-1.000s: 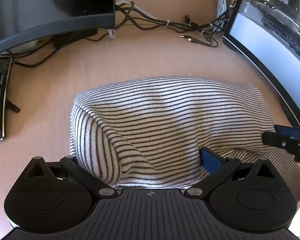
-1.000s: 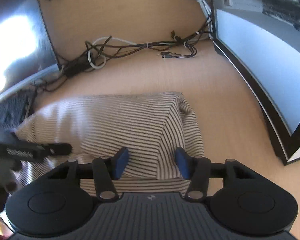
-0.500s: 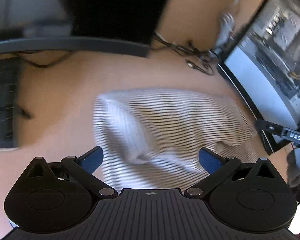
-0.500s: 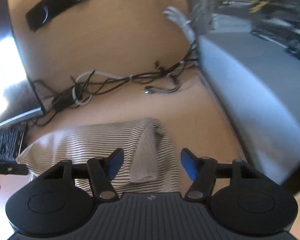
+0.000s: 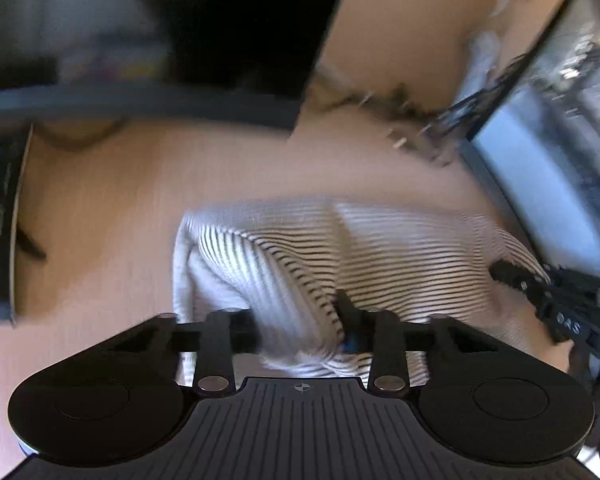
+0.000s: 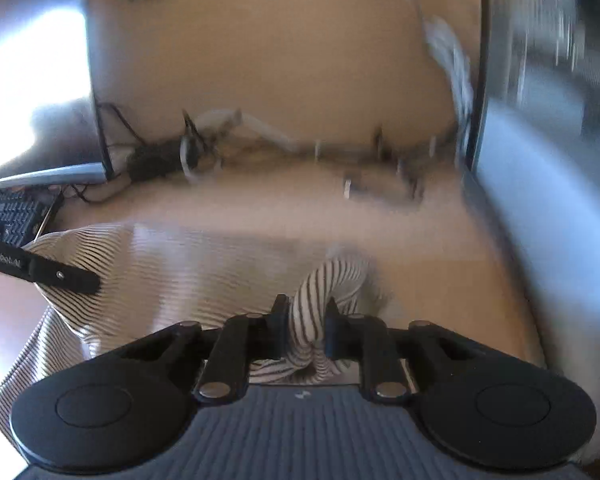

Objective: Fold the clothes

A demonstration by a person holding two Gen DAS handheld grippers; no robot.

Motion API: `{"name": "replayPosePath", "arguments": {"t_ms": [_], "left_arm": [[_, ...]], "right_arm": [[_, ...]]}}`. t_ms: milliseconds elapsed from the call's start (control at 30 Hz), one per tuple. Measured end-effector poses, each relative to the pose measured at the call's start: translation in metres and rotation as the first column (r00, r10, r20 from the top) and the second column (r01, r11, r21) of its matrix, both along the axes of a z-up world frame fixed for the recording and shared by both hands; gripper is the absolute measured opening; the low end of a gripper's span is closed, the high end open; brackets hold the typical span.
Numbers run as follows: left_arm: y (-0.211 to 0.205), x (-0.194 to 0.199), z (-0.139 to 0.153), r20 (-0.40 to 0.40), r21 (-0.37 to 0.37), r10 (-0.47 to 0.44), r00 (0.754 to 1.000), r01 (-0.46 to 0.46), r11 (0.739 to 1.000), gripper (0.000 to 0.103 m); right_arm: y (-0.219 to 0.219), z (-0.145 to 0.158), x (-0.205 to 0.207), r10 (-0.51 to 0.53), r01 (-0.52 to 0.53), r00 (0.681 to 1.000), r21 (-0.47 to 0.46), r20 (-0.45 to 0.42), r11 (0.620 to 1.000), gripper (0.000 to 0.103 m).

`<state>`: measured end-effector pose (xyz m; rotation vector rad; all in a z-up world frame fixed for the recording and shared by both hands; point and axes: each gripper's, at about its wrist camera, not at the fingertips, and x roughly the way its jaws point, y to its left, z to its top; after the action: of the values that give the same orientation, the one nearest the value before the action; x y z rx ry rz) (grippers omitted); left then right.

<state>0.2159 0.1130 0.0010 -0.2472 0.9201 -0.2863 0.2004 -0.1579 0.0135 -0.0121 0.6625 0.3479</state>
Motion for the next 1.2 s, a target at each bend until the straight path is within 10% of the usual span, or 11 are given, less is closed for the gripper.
{"name": "replayPosePath", "arguments": {"t_ms": [233, 500, 733, 867, 1067, 1200], "left_arm": [[0.016, -0.047, 0.042, 0.059, -0.091, -0.084, 0.995, 0.089, 0.992, 0.032], [0.002, -0.082, -0.035, -0.150, -0.033, -0.115, 0.982, 0.111, 0.993, 0.046], [0.017, -0.092, 0.009, -0.017, 0.037, -0.093, 0.996, 0.093, 0.995, 0.062], [0.015, -0.088, 0.036, 0.052, -0.086, -0.098, 0.994, 0.102, 0.991, 0.076], [-0.024, -0.067, -0.019, -0.145, -0.089, -0.186, 0.972, 0.174, 0.981, 0.081], [-0.043, -0.045, -0.027, -0.118, -0.010, -0.189, 0.975, 0.190, 0.982, 0.085]], "right_arm": [[-0.028, 0.050, -0.046, 0.003, -0.005, 1.000, 0.116, 0.021, 0.993, 0.015], [-0.035, -0.035, -0.062, -0.096, 0.110, 0.970, 0.050, -0.225, 0.993, 0.018], [-0.035, -0.006, -0.058, -0.104, 0.104, 0.989, -0.002, -0.105, 0.995, 0.034], [-0.031, 0.014, -0.040, -0.090, 0.091, 0.995, 0.042, -0.030, 0.995, 0.039], [0.008, -0.009, 0.003, 0.054, -0.055, 0.997, -0.016, -0.056, 0.998, 0.039], [0.012, -0.034, 0.009, 0.065, -0.074, 0.994, -0.106, -0.085, 0.992, 0.038]]}}
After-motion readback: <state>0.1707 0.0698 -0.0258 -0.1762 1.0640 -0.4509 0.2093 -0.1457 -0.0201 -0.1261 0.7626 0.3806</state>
